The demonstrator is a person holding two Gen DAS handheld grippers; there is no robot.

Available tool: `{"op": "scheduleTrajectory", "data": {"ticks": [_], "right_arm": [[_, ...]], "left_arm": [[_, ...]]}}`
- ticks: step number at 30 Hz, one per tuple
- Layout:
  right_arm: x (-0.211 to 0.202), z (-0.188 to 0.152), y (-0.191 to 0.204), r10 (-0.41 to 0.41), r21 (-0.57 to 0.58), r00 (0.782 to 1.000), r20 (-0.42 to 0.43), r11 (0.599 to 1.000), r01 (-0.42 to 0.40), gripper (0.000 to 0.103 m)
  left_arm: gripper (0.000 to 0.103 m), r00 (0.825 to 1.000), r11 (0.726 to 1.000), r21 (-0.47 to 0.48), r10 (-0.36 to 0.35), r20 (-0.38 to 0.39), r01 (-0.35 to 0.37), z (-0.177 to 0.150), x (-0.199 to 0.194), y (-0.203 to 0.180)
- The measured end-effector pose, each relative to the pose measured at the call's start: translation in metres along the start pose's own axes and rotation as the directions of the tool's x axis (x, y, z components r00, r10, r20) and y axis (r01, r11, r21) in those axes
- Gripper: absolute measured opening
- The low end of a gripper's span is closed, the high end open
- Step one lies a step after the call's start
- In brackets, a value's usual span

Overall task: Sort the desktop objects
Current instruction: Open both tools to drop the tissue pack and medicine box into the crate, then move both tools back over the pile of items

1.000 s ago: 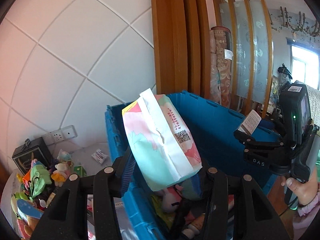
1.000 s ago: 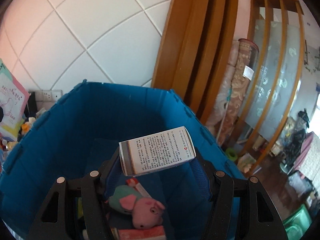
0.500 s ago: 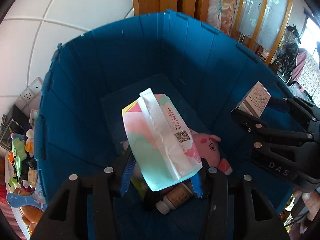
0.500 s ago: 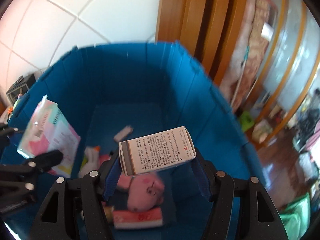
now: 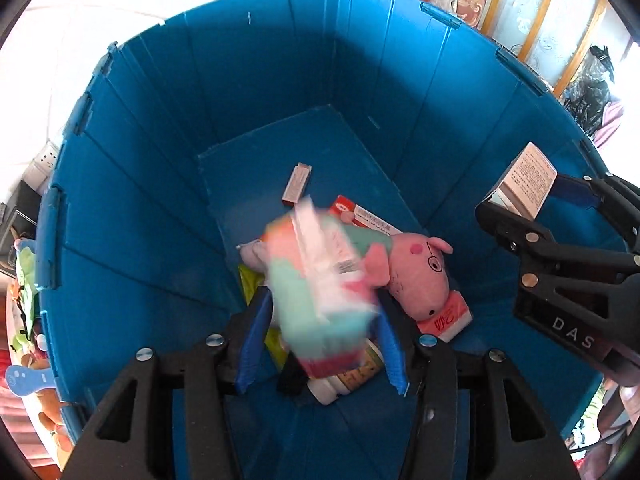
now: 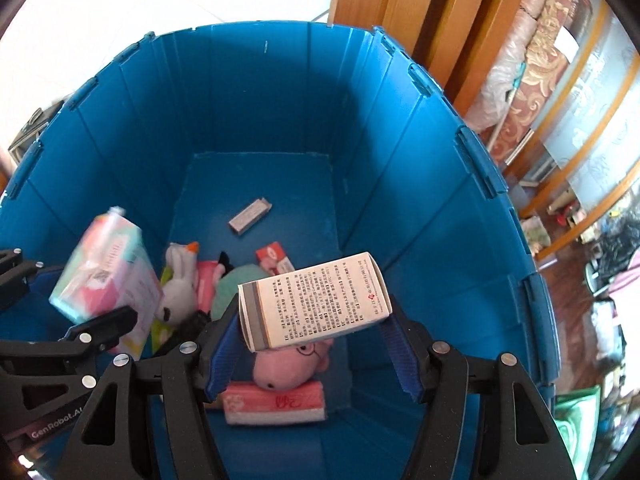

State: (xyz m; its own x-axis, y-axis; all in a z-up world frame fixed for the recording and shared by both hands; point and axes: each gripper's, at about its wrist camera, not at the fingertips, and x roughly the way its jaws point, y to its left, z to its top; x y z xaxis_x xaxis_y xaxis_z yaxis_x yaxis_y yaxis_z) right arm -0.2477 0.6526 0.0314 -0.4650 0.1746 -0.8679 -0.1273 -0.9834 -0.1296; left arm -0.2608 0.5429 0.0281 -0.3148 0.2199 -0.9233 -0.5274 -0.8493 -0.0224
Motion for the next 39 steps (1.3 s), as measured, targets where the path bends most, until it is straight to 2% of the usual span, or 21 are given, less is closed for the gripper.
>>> {"op": "scheduleTrajectory", "data": {"ticks": [12,14,16,17,20,23,25,27,28,32,35,37,39], "right_arm": [[0.001,0.003,0.0,-0.006,0.01,1.0,-0.01,1.0,0.006,0.068],[0.0,0.003,-0.001,-0.011,0.017,1.0,-0.006,1.0,0.011,0.072],[-0.001,0.004,-0.001,-0.013,0.027,1.0,0.0,1.0,0.013,0.084],[-0.002,0.004,-0.002,-0.013,0.032,1.0,0.006,0.999,0.013,0.086],[-0.004,0.003,-0.003,-0.02,0.043,1.0,0.018,0.999,0.019,0.088],[-0.006,0.003,-0.005,-0.019,0.059,0.999,0.031,0.998,0.018,0.092],[-0.01,0.002,-0.007,-0.015,0.077,0.998,0.056,0.997,0.011,0.1],[-0.015,0.0,-0.008,-0.004,0.09,0.996,0.089,0.996,-0.004,0.103],[-0.016,-0.001,-0.01,0.002,0.095,0.995,0.097,0.995,-0.011,0.103],[-0.023,-0.004,-0.013,0.042,0.107,0.988,0.151,0.993,-0.059,0.103],[-0.034,-0.013,-0.01,0.046,0.106,0.976,0.214,0.992,-0.07,0.103],[-0.042,-0.018,-0.004,0.018,0.1,0.967,0.254,0.994,-0.045,0.103],[-0.059,-0.024,0.005,0.007,0.093,0.952,0.306,0.995,-0.037,0.103]], "left_arm": [[0.05,0.999,1.0,-0.006,0.008,0.032,-0.008,0.008,-0.004,0.005],[0.05,0.999,1.0,0.002,-0.003,0.037,0.003,0.007,-0.006,0.006],[0.05,0.999,1.0,0.001,-0.018,0.043,0.018,0.006,-0.01,0.007],[0.05,0.998,1.0,-0.001,-0.022,0.052,0.022,0.006,-0.013,0.008],[0.05,0.994,0.999,-0.005,-0.046,0.095,0.047,0.001,-0.031,0.011],[0.05,0.983,0.998,-0.008,-0.062,0.175,0.064,-0.009,-0.057,0.016],[0.051,0.969,0.998,-0.014,-0.062,0.239,0.067,-0.018,-0.078,0.023],[0.063,0.952,0.997,-0.021,-0.061,0.299,0.07,-0.028,-0.095,0.03],[0.064,0.94,0.997,-0.027,-0.056,0.338,0.069,-0.034,-0.103,0.035],[0.064,0.871,0.998,-0.052,-0.004,0.491,0.034,-0.065,-0.137,0.057],[0.064,0.827,0.995,-0.098,0.034,0.56,0.025,-0.089,-0.152,0.082],[0.064,0.812,0.992,-0.124,0.045,0.582,0.035,-0.106,-0.155,0.101],[0.064,0.805,0.991,-0.107,-0.001,0.593,0.08,-0.122,-0.153,0.12]]}}
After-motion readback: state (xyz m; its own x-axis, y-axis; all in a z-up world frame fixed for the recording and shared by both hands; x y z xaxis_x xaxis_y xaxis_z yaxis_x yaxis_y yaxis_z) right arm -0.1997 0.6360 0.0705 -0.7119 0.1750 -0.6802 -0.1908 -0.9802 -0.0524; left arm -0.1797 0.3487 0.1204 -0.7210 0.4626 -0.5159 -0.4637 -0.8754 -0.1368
